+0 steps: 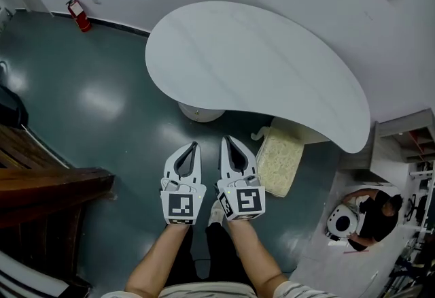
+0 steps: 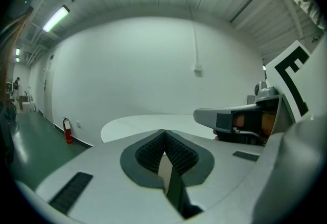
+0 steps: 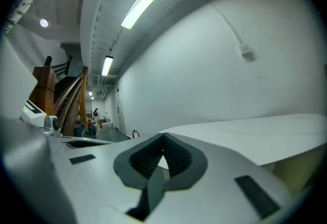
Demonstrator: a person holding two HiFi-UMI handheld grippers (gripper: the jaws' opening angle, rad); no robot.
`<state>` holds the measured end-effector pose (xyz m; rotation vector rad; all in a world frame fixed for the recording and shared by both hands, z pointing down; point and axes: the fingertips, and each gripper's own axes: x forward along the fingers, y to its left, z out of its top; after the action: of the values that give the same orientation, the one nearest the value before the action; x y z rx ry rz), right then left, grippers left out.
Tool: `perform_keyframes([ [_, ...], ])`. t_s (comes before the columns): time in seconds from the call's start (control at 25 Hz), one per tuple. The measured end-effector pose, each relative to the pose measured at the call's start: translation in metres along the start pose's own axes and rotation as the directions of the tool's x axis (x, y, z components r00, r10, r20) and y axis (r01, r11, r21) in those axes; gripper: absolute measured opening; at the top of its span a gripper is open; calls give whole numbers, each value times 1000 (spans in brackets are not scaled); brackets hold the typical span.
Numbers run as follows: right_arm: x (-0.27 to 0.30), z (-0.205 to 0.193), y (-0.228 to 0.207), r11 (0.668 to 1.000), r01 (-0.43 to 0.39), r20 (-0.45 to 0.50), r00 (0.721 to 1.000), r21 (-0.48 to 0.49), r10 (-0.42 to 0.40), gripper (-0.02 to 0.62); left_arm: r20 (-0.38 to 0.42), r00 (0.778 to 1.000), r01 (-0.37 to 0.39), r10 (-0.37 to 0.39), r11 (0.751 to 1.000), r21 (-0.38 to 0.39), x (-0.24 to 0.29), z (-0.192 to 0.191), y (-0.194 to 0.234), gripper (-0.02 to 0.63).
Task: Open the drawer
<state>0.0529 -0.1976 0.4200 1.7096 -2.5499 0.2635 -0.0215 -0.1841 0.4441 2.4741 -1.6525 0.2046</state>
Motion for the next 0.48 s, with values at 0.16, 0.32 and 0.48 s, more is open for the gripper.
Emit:
perform_keyframes([
  [0.16,11,-26,-5,1000,7,-4,1000,0,-7,14,-7,1000,-3,3,1000,-1,12,-29,8,-6],
  [0.32,21,-50,-12,1000,15,-15,1000,1,-15,14,1,1000,-1,1,1000,-12,24,-53,9,-6],
  [0.48,33,-73,-18,1000,15,-20,1000,3,-15,14,-2,1000,7,-7,1000,-6,41,-72,9,-6],
])
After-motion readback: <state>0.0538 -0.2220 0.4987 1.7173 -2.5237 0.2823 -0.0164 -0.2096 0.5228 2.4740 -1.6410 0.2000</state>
